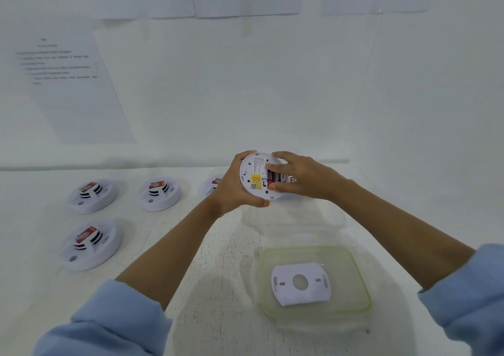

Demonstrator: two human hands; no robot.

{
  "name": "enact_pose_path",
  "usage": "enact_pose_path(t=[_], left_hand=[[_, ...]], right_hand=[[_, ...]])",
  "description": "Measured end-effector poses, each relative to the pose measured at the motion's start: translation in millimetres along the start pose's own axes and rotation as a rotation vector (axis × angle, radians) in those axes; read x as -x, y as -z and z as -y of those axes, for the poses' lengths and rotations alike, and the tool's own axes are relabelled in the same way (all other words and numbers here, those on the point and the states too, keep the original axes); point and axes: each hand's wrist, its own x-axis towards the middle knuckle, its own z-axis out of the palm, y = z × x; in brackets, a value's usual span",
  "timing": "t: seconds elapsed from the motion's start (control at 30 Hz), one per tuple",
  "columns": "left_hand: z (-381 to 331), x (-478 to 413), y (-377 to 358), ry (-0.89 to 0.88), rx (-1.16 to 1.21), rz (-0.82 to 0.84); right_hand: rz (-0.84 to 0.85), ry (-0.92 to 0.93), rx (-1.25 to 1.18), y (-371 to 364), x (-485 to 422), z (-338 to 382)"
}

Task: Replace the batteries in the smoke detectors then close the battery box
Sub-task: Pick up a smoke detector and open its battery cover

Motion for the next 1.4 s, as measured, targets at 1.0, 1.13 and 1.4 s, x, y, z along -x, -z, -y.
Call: enact_pose_path(t=[1.0, 1.13, 1.4], left_hand=[[12.0, 10.5, 31.8, -0.074, -0.103, -0.133], [12.6, 9.8, 25.6, -0.079, -0.084, -0.106], [8.8, 6.6, 26.5, -0.103, -0.075, -0.132]], right_hand=[[0.309, -0.327, -0.438, -22.6, 8.6, 17.6], [0.316, -0.389, -0.529, -21.8, 4.4, 21.0], [-0.138, -0.399, -0.676, -13.4, -7.9, 23.4]])
